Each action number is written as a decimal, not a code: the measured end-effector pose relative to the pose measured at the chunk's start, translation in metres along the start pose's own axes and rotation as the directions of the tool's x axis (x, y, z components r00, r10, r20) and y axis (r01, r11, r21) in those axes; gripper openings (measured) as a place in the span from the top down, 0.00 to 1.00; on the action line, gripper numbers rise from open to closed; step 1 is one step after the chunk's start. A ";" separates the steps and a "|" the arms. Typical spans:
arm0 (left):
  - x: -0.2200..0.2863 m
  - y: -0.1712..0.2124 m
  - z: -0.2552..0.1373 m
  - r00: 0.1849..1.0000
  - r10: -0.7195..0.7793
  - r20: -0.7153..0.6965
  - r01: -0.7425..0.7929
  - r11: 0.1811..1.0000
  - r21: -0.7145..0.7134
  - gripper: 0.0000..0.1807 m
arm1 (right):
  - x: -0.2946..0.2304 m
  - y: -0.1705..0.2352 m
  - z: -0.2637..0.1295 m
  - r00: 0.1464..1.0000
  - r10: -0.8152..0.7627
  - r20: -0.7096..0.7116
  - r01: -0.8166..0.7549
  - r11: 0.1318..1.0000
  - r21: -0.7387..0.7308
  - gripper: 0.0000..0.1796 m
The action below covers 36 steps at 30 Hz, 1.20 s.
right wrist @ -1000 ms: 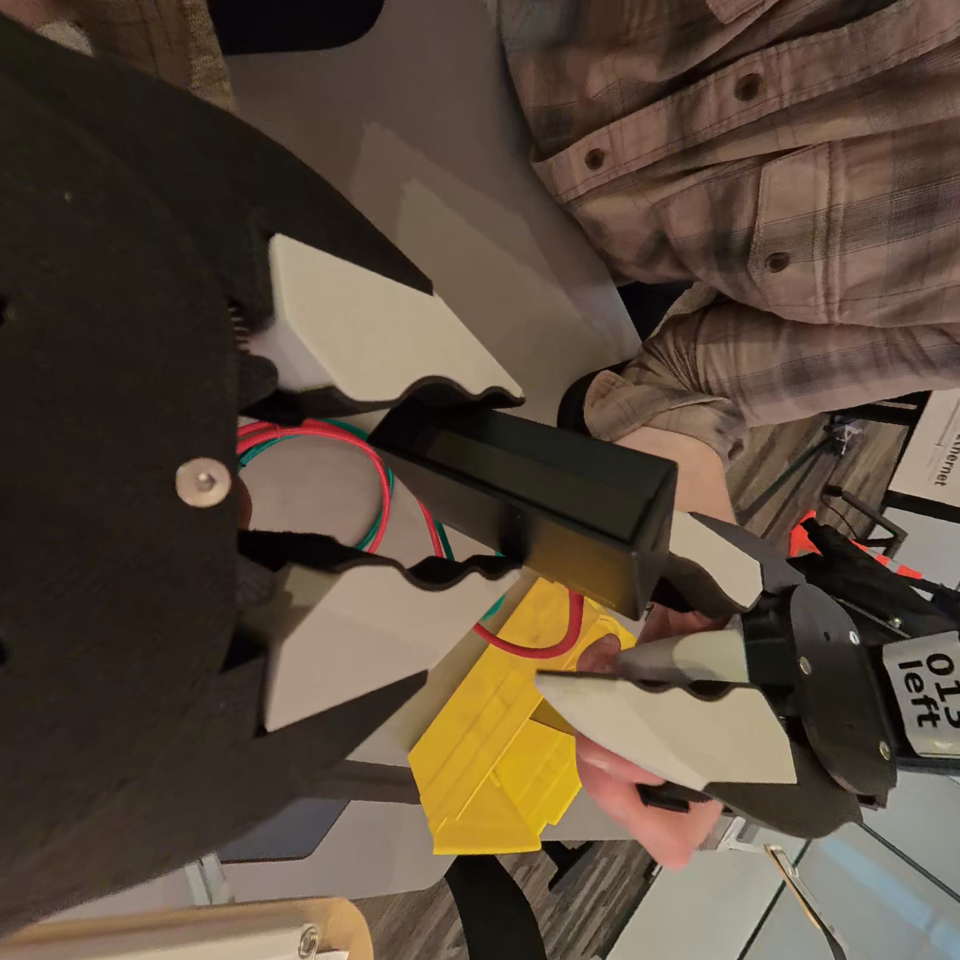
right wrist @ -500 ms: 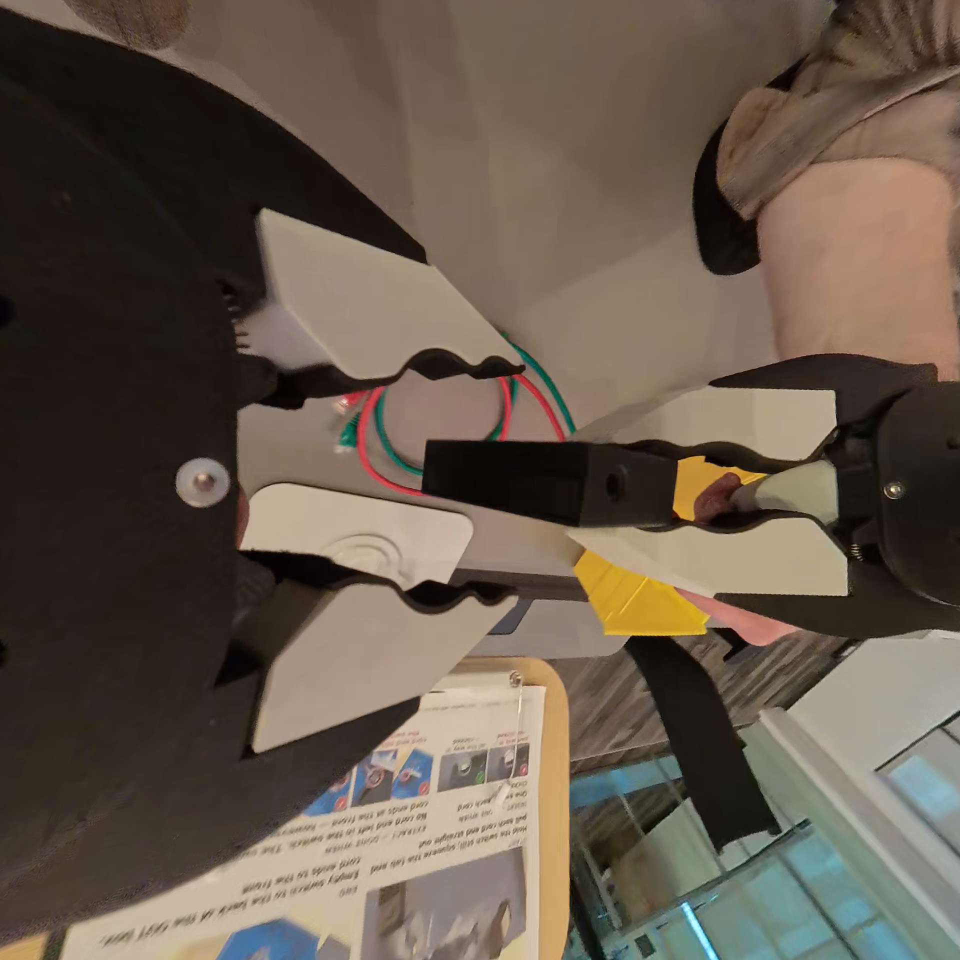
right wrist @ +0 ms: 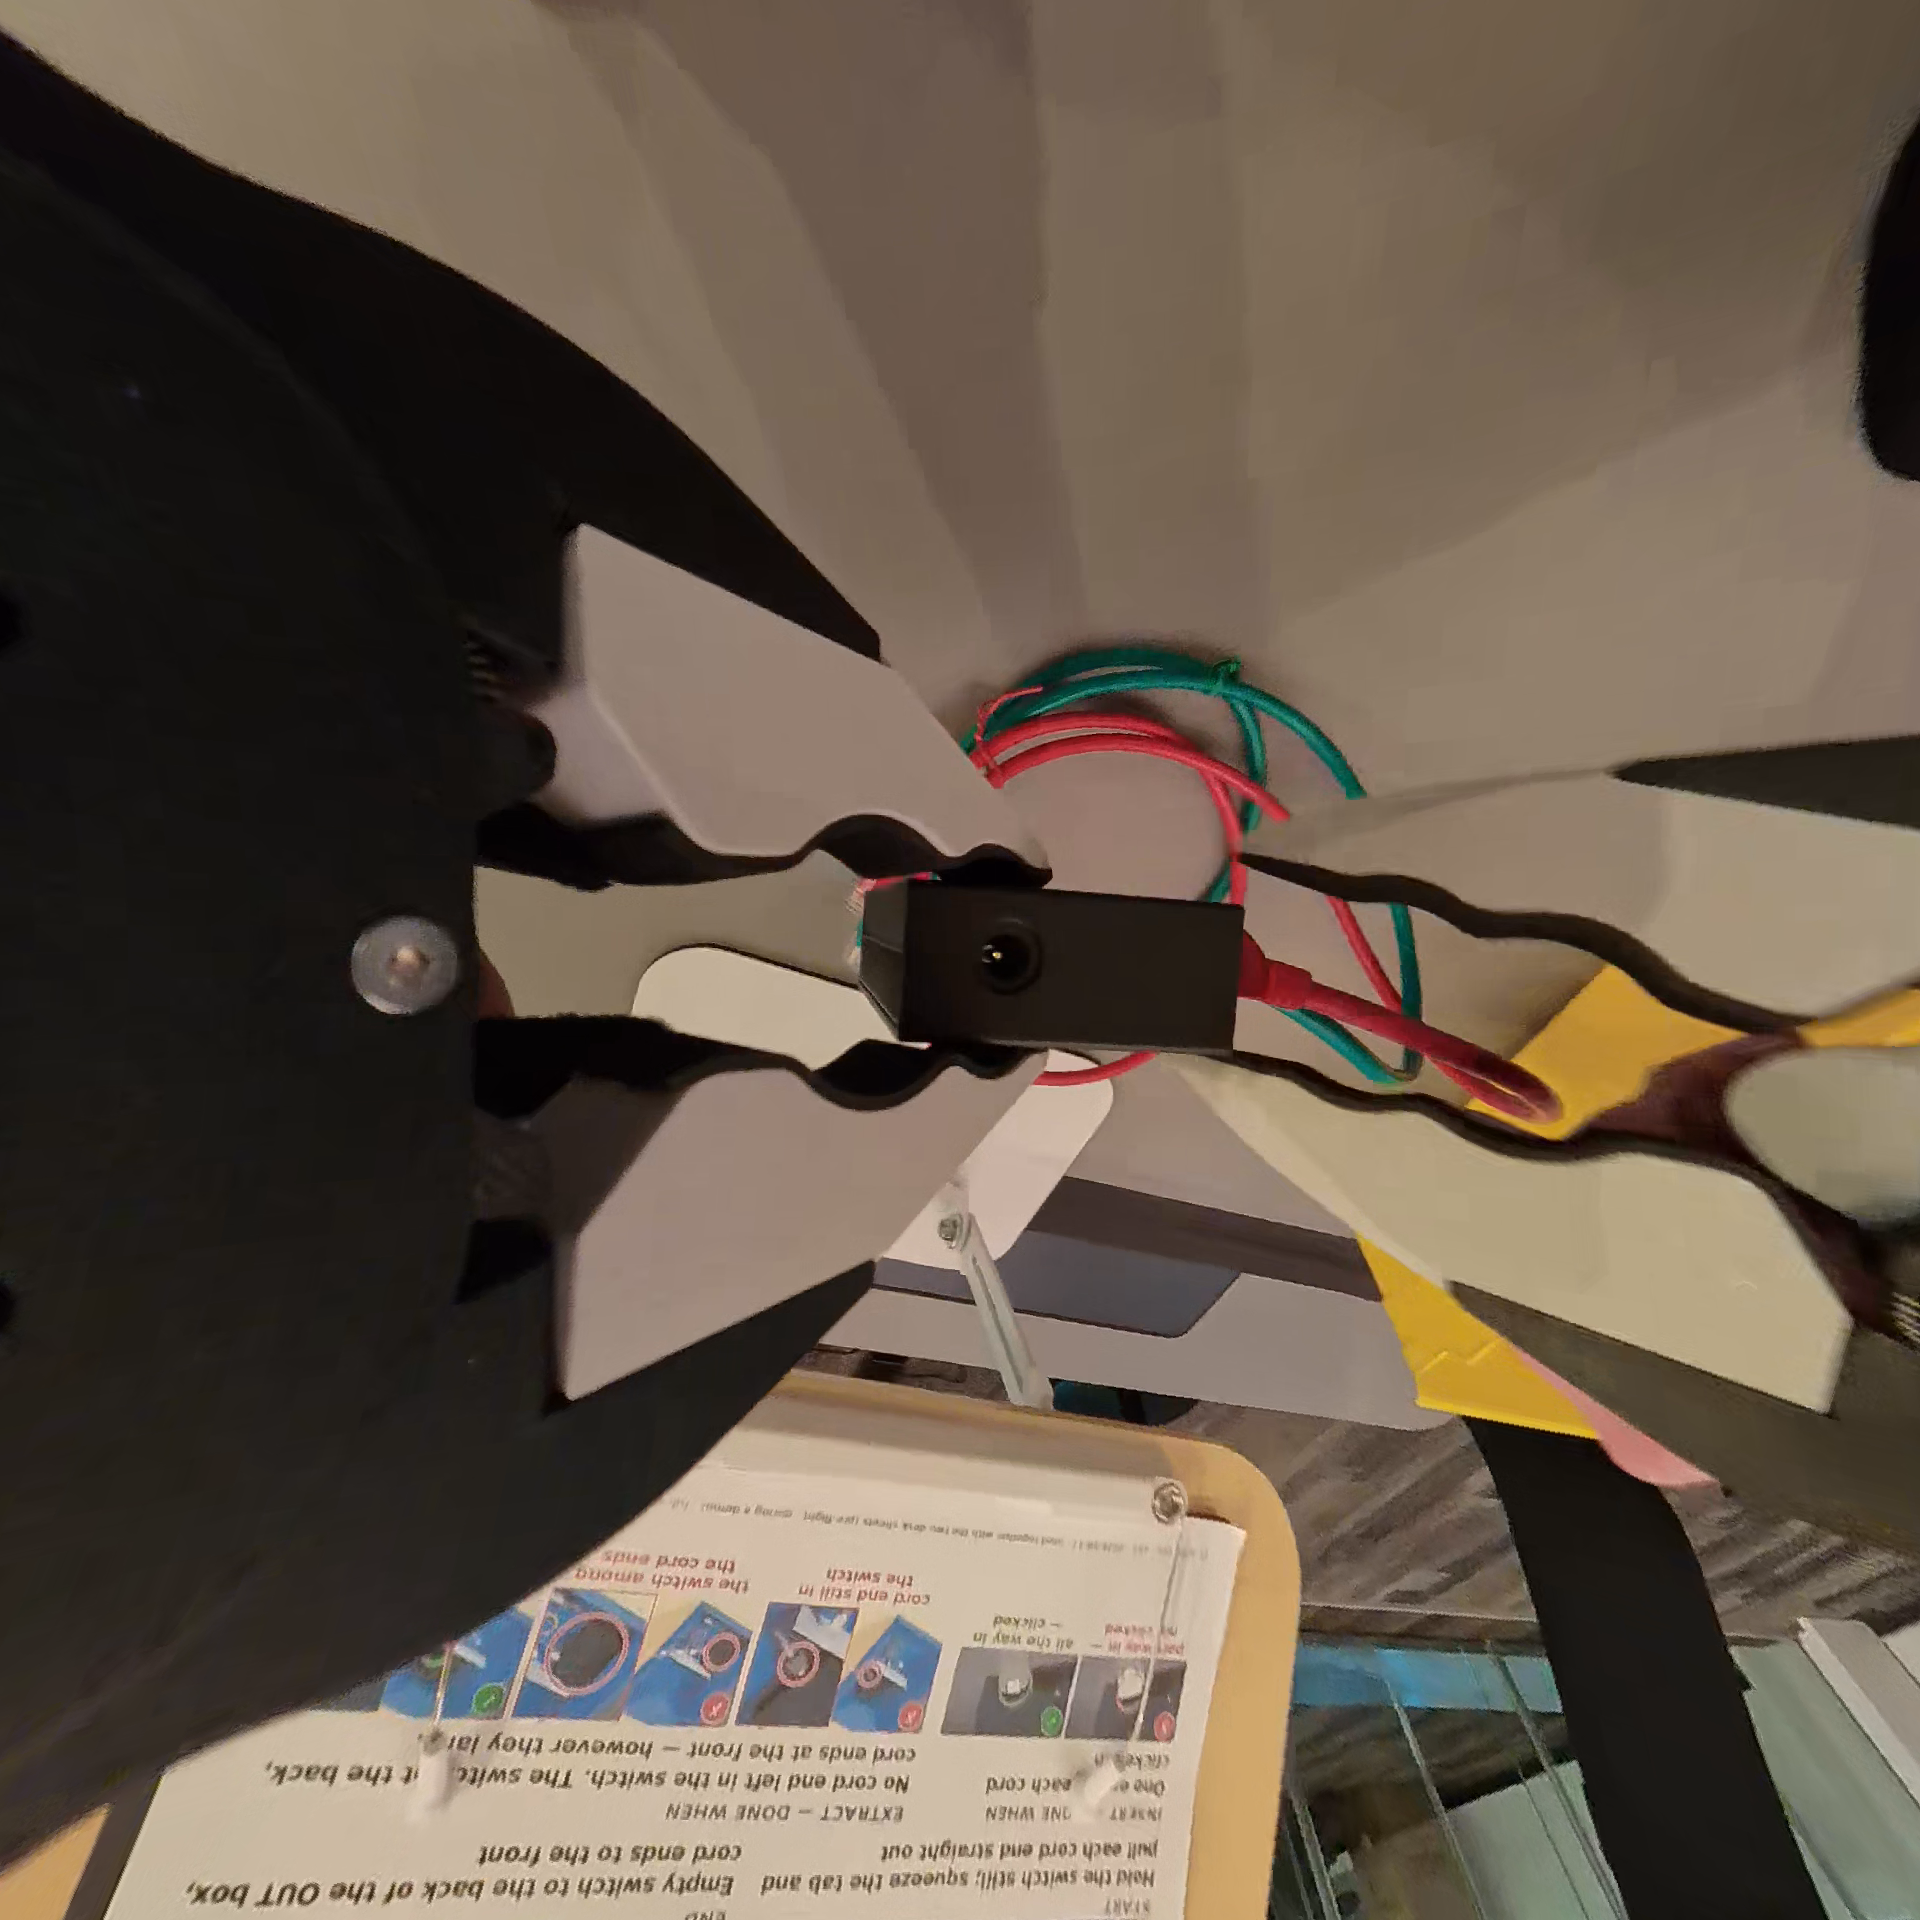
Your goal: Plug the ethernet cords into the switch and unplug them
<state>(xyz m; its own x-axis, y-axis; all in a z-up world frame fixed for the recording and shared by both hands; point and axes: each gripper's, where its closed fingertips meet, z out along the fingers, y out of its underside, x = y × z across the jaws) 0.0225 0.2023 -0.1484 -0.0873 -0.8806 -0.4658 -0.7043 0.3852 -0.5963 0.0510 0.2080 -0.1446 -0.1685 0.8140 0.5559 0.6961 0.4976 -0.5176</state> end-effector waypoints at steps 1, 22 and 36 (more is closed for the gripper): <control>0.001 0.008 -0.003 0.999 -0.025 -0.028 0.025 1.000 0.001 0.80 | 0.000 0.005 0.003 1.000 -0.008 -0.002 0.008 1.000 -0.023 0.86; 0.041 0.075 0.050 0.971 0.055 -0.233 -0.135 0.930 -0.341 0.98 | -0.049 0.045 0.030 0.887 0.349 0.302 -0.314 0.936 -0.158 0.65; 0.034 0.057 0.044 0.977 -0.005 -0.212 -0.054 0.960 -0.273 0.98 | -0.065 0.063 0.051 0.877 0.351 0.329 -0.266 0.924 -0.275 0.46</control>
<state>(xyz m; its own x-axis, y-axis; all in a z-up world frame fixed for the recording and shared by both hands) 0.0108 0.2062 -0.2268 -0.2314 -0.9210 -0.3132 -0.8641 0.3426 -0.3688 0.0698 0.2021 -0.2466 -0.1333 0.9868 0.0921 0.8798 0.1606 -0.4475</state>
